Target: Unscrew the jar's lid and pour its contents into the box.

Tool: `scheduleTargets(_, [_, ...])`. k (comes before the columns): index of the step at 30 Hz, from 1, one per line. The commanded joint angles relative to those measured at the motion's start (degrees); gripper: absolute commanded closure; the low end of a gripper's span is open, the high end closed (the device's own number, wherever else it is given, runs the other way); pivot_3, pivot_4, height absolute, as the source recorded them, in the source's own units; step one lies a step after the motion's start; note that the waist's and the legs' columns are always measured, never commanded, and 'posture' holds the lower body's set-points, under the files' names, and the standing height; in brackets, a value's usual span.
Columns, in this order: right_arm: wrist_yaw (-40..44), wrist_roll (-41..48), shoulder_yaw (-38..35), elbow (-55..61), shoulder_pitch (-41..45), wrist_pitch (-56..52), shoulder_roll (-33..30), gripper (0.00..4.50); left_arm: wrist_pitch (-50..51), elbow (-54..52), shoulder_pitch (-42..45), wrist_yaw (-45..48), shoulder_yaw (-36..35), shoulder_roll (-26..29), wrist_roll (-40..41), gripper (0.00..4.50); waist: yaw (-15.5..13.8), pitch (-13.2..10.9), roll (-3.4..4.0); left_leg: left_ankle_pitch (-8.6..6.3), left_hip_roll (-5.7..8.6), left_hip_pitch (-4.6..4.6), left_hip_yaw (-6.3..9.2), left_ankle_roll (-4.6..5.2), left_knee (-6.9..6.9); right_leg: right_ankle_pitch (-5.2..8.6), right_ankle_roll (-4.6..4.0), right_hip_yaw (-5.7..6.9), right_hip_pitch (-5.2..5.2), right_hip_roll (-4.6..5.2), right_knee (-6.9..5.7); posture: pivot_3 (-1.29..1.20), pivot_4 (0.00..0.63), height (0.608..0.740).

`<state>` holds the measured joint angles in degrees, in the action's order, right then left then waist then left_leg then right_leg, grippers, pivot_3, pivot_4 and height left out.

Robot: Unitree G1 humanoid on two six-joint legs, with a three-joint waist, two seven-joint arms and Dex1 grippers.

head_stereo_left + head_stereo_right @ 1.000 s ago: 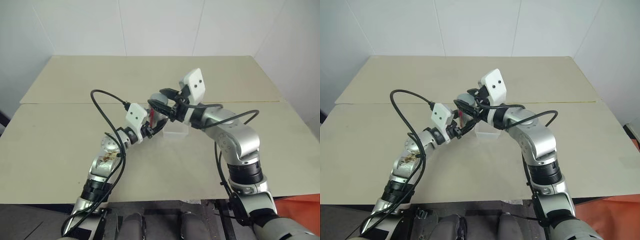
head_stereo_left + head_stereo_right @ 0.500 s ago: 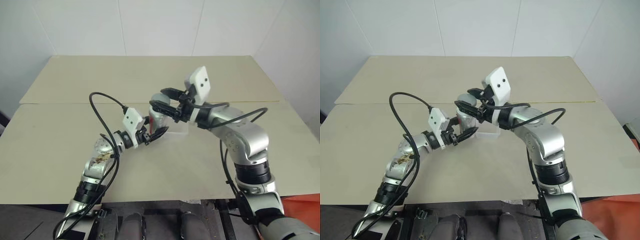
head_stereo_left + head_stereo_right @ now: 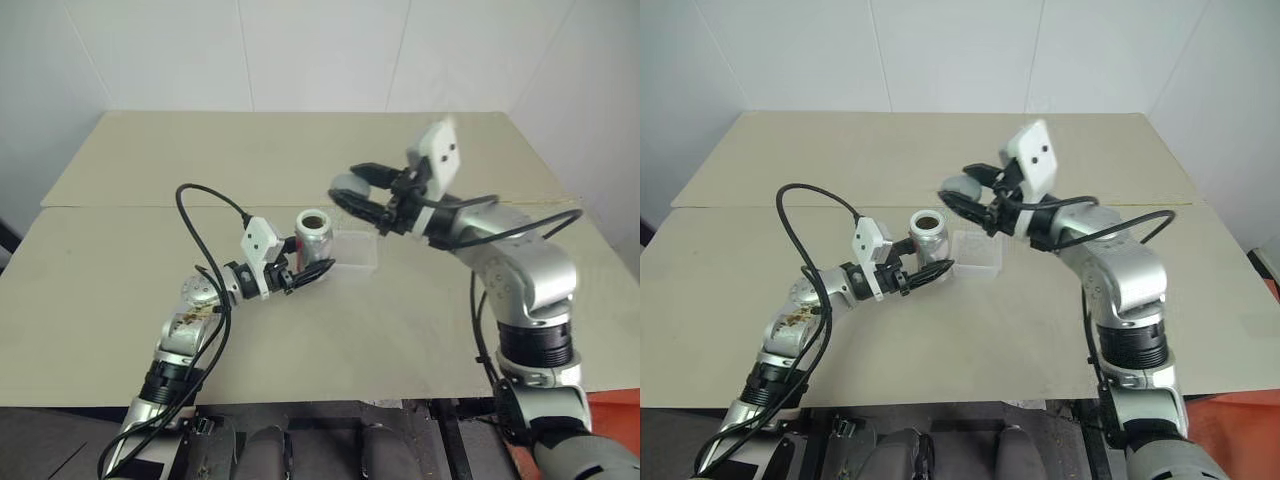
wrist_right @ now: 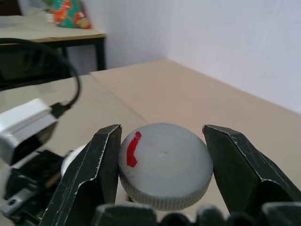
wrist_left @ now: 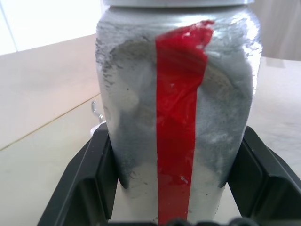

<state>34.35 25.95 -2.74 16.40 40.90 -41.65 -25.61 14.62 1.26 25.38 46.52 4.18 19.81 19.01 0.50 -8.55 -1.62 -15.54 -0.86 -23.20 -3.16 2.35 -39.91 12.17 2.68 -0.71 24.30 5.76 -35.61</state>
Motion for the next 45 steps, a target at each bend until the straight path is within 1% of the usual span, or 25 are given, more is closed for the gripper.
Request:
scheduleTargets(1, [-3.81,-1.41,-4.32,2.36,-3.05,1.03,-1.82,1.79,-2.29,0.11,2.40,-1.03,-1.89,-0.07,-0.11,1.71,-0.03,0.00,0.00,0.00,0.00,0.00,0.00,0.00,0.00,0.00,0.00,0.00,-0.01,0.00,0.01,0.00,0.150,0.740])
scheduleTargets(3, [-6.09,-2.69,-4.95,2.57,-5.02,0.60,-2.44,1.79,-2.55,0.48,2.83,-1.24,-2.19,-0.02,-0.08,1.71,0.00,0.00,0.00,0.00,0.00,0.01,-0.01,0.00,0.01,0.00,0.00,-0.01,0.00,0.00,0.00,0.00,0.150,0.740])
scheduleTargets(7, [-12.22,-6.27,-5.03,3.55,-9.88,0.41,-1.69,1.79,-2.46,0.14,3.45,-0.94,-2.84,0.16,0.41,1.71,0.22,0.00,0.00,0.00,0.00,0.01,-0.03,0.00,0.03,0.00,0.00,-0.03,0.02,0.00,-0.01,0.00,0.150,0.740])
scheduleTargets(10, [-18.73,-10.41,-3.63,3.76,-14.80,0.28,0.83,1.79,-2.54,0.06,4.08,-0.61,-2.86,0.11,0.52,1.71,0.17,0.00,0.00,0.00,-0.01,0.00,-0.03,0.00,0.02,0.00,0.00,-0.03,0.02,0.00,-0.02,0.00,0.150,0.740])
scheduleTargets(14, [-24.82,-15.68,-0.80,1.38,-18.63,2.12,4.94,1.79,-2.36,-0.14,4.56,-0.34,-2.89,-0.02,0.78,1.71,0.19,0.00,0.00,0.00,0.01,0.01,-0.03,0.00,0.02,0.00,0.00,-0.04,0.00,0.00,-0.02,0.00,0.150,0.740])
scheduleTargets(16, [-28.37,-17.38,-1.00,-2.51,-18.65,4.32,8.41,1.79,-2.38,-0.20,4.60,-0.27,-2.81,-0.08,0.72,1.71,0.37,0.00,0.00,0.00,0.01,0.02,-0.05,0.00,0.02,0.00,0.00,-0.06,0.02,0.00,-0.02,0.00,0.150,0.740])
scheduleTargets(18, [-30.73,-19.67,-0.48,-6.78,-18.24,7.01,10.20,1.79,-2.31,-0.24,4.63,-0.23,-2.77,-0.15,0.72,1.71,0.35,0.00,0.00,0.01,0.01,0.02,-0.04,-0.01,0.04,0.00,0.00,-0.06,0.02,-0.02,-0.02,0.00,0.150,0.740])
scheduleTargets(21, [-34.22,-21.41,-1.40,-16.31,-15.94,13.65,13.29,1.79,-2.22,-0.68,4.31,-0.27,-2.71,-0.18,0.78,1.71,0.38,0.00,0.00,0.01,0.01,0.02,-0.05,-0.01,0.04,0.00,0.00,-0.06,0.02,-0.02,0.00,0.00,0.150,0.740])
scheduleTargets(24, [-35.99,-22.63,-2.06,-25.11,-13.02,18.45,14.46,1.79,-2.03,-1.20,3.90,-0.50,-2.66,-0.14,0.85,1.71,0.48,0.00,0.00,0.01,0.00,0.05,-0.05,-0.02,0.06,0.00,0.00,-0.07,0.01,-0.03,0.00,0.00,0.150,0.740])
scheduleTargets(28, [-36.80,-22.89,-2.62,-31.92,-9.99,22.66,15.27,1.79,-1.72,-2.22,3.02,-0.89,-2.88,0.17,0.96,1.71,0.52,0.00,0.01,0.03,0.00,0.03,-0.06,-0.06,0.05,0.00,0.00,-0.07,0.02,-0.02,-0.01,0.00,0.150,0.740])
scheduleTargets(29, [-36.93,-22.97,-2.67,-33.06,-9.51,23.28,15.34,1.07,-1.66,-2.35,2.89,-1.03,-2.95,0.24,0.96,1.71,0.55,0.00,0.01,0.03,0.00,0.03,-0.06,-0.06,0.05,0.00,0.00,-0.07,0.02,-0.02,0.00,0.00,0.150,0.740])
scheduleTargets(30, [-36.99,-23.00,-2.73,-33.88,-9.21,23.81,15.40,0.86,-1.62,-2.44,2.80,-1.15,-2.99,0.28,0.97,1.71,0.52,0.00,0.01,0.04,0.00,0.04,-0.06,-0.06,0.05,0.00,0.00,-0.07,0.02,-0.02,-0.01,0.00,0.150,0.740])
scheduleTargets(32, [-36.99,-23.18,-2.62,-35.21,-9.08,24.44,15.45,0.23,-1.59,-2.60,2.59,-1.33,-3.08,0.36,0.95,1.71,0.52,0.00,0.01,0.04,-0.01,0.04,-0.05,-0.06,0.05,0.00,0.00,-0.06,0.02,-0.02,-0.02,0.00,0.150,0.740])
scheduleTargets(33, [-36.96,-23.27,-2.54,-35.24,-9.31,24.62,15.46,0.07,-1.57,-2.68,2.51,-1.41,-3.10,0.38,0.92,1.71,0.52,0.00,0.01,0.04,-0.02,0.04,-0.05,-0.06,0.05,0.00,0.00,-0.06,0.01,-0.02,-0.01,0.00,0.150,0.740])
scheduleTargets(37, [-35.85,-22.96,-2.03,-30.00,-11.42,22.76,15.37,0.07,-1.38,-3.00,2.25,-1.52,-3.30,0.61,0.98,1.71,0.55,0.00,0.01,0.04,-0.02,0.04,-0.05,-0.06,0.06,0.00,0.00,-0.07,0.02,-0.02,-0.02,0.00,0.150,0.740])
scheduleTargets(42, [-31.65,-21.19,-1.53,-17.81,-15.29,18.74,14.04,0.07,-1.96,-1.28,2.98,-0.94,-3.41,0.94,0.73,1.71,0.45,0.00,0.01,0.03,-0.02,0.03,-0.04,-0.06,0.05,0.00,0.00,-0.07,0.02,-0.01,-0.03,0.00,0.150,0.740])
scheduleTargets(45, [-29.07,-19.78,-1.91,-12.56,-16.41,16.17,13.32,0.07,-2.32,-0.05,3.81,-0.47,-3.35,1.03,0.51,1.71,0.44,0.00,0.01,0.03,-0.02,0.03,-0.03,-0.05,0.05,0.00,0.00,-0.07,0.01,-0.01,-0.03,0.00,0.150,0.740])
